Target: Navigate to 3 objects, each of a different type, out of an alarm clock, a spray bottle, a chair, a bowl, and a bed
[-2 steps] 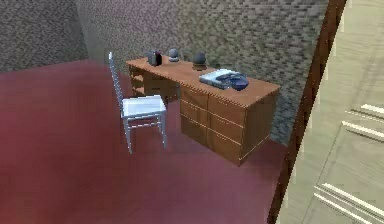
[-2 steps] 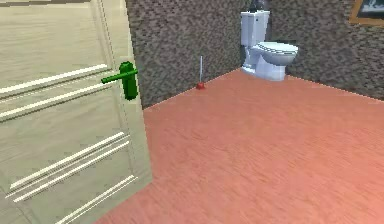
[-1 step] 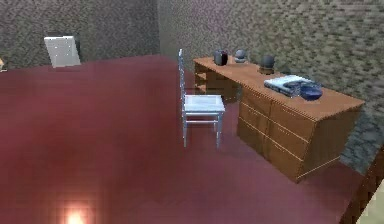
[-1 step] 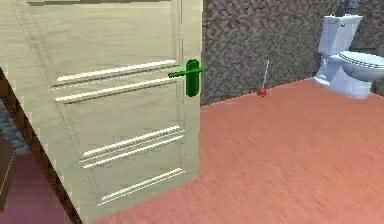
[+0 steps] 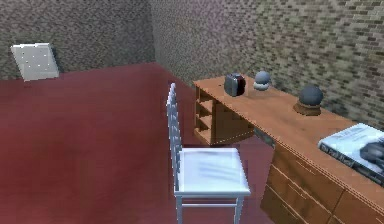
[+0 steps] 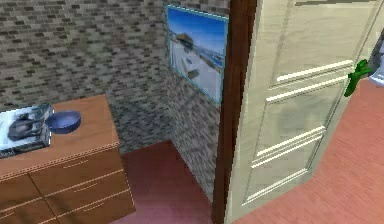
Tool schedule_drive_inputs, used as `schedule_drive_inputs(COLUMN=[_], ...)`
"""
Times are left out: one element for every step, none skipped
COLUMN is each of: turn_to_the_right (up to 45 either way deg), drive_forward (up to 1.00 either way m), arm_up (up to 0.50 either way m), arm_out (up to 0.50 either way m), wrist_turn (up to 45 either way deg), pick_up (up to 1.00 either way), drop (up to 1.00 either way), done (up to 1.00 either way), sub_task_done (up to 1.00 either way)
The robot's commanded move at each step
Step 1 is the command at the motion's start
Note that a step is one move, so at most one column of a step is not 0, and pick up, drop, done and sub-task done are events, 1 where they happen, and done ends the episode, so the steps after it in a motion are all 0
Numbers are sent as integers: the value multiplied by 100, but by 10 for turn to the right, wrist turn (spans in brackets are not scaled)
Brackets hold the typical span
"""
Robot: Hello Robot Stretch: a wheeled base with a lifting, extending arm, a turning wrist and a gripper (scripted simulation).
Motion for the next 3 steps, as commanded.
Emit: schedule_drive_inputs(turn_to_the_right=[0, 450, 180], drive_forward=[0, 0, 0], arm_up=[0, 0, 0], arm_out=[0, 0, 0], wrist_turn=[0, 0, 0], pick_up=[0, 0, 0], drop=[0, 0, 0], done=[0, 0, 0], sub_task_done=[100, 0, 0])
